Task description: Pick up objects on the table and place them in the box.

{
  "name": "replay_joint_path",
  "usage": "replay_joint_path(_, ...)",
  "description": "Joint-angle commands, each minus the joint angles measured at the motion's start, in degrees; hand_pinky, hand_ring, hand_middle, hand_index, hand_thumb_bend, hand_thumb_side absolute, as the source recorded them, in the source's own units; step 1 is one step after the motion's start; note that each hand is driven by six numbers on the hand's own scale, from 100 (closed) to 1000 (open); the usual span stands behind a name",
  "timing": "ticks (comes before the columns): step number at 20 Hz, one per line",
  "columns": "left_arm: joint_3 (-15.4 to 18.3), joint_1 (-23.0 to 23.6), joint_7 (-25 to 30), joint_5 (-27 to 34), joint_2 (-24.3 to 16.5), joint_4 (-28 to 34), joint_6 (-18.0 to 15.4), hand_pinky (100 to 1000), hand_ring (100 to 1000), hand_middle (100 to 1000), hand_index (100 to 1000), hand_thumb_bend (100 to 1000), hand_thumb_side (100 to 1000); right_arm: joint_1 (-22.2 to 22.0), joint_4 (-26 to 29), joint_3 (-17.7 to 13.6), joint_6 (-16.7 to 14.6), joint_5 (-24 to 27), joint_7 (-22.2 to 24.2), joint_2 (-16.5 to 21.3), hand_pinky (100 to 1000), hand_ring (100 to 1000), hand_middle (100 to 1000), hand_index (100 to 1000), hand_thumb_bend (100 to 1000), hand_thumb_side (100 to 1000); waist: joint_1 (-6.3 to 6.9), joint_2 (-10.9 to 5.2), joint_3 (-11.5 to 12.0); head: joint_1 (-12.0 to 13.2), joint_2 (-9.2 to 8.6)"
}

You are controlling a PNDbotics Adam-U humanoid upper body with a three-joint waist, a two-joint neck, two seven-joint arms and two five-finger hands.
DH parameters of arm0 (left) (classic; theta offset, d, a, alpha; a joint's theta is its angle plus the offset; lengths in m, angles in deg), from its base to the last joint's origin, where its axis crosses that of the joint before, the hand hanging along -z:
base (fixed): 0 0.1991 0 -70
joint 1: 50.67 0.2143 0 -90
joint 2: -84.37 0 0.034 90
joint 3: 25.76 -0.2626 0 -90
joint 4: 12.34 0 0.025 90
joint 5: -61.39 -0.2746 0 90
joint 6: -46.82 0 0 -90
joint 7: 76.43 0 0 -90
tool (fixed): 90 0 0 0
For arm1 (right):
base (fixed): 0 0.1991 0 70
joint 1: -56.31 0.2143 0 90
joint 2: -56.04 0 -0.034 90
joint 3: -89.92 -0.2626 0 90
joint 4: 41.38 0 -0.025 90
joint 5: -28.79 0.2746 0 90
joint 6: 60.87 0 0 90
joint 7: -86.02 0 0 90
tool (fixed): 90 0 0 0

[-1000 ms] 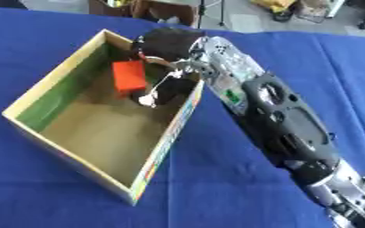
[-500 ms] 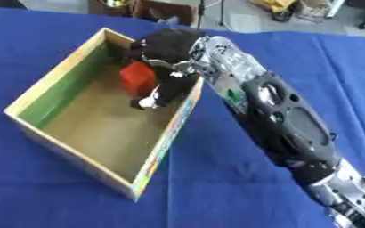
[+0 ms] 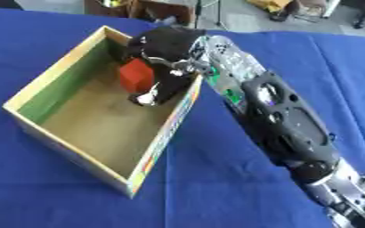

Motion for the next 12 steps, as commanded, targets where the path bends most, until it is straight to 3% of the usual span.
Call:
replay_joint_path(1, 0.0, 0.0, 0.1, 0.0, -0.2, 1.1, 0.0, 331, 609, 672, 757, 100, 847, 0.9, 3.2, -1.3, 0.7, 1.9, 0.0, 1.5, 877, 921, 883, 937, 343, 857, 0.59, -1.57, -0.1, 0.0, -0.38)
replay_joint_path(12, 0.0, 0.3, 0.4, 0.0, -0.1, 1.1, 0.2, 332, 609, 673, 758, 100, 847, 0.3, 13.0, -4.6, 4.7, 7.7, 2.3, 1.9, 880, 931, 887, 926, 307, 856, 1.12, -1.84, -0.2, -0.1, -0.34)
